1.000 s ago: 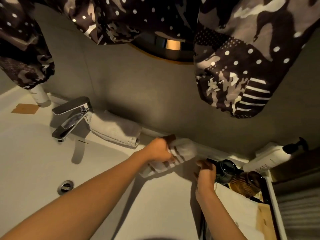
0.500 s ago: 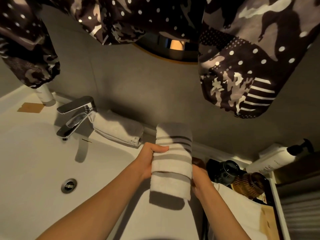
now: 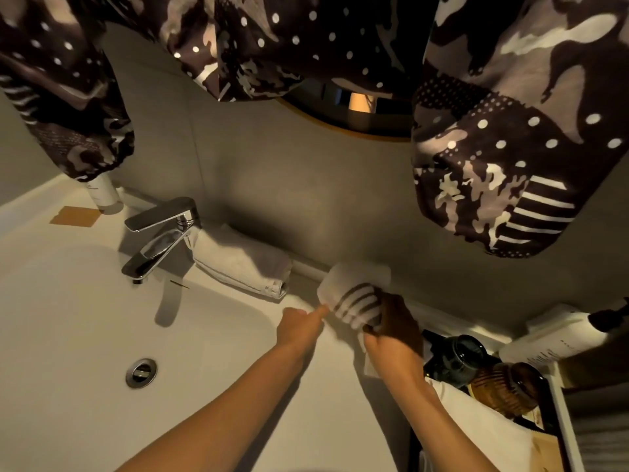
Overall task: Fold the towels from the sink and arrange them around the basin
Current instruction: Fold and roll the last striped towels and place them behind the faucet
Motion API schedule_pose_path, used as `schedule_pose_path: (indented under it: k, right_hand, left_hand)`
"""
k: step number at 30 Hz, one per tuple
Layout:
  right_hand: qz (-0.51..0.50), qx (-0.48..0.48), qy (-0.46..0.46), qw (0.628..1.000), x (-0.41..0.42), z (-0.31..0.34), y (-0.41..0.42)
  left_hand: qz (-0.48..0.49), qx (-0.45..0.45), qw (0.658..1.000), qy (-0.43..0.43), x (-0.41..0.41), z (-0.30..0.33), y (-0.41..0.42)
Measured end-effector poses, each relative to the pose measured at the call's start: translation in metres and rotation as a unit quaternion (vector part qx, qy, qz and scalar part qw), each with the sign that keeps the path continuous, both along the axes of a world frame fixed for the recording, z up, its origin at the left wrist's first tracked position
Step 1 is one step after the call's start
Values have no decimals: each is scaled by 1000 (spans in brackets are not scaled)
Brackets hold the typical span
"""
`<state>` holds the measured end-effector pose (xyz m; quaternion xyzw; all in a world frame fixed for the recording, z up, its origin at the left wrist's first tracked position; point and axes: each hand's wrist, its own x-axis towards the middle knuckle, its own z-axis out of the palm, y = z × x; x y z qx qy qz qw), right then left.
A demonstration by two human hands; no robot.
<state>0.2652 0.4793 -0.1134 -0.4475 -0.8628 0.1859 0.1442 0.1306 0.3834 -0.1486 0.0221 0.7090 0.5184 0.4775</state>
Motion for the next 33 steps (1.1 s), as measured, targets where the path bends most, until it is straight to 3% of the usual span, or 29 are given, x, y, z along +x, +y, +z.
schedule_pose_path:
  k: [1, 3, 6, 10, 13, 18, 24, 30, 32, 33]
  right_hand:
    - [37, 84, -39, 995, -7, -6, 3]
    - [154, 169, -98, 969, -50, -41, 18]
    - [225, 101, -159, 956, -63, -59, 7]
    - [232, 128, -181, 947, -53, -64, 2]
    - [227, 130, -210, 942, -68, -64, 13]
    - [219, 135, -192, 947, -85, -69, 14]
    - [216, 41, -225, 949, -88, -55, 15]
    - [218, 98, -105, 965, -66, -24, 19]
    - [210, 98, -95, 968, -61, -24, 14]
    - [201, 98, -89, 971, -58, -25, 12]
  left_hand:
    - [19, 54, 991, -118, -2, -1, -1]
    - [96, 121, 964, -217, -26, -28, 5]
    - [116, 154, 956, -220, -33, -45, -1]
    - [76, 118, 980, -142, -30, -44, -6]
    - [102, 122, 973, -165, -33, -34, 11]
    - [201, 176, 934, -238, -46, -28, 41]
    - [152, 32, 976, -151, -55, -68, 47]
    - [11, -28, 999, -39, -20, -1, -3]
    - [-34, -55, 996, 62, -13, 8, -16]
    - [-64, -77, 981, 165, -11, 11, -21]
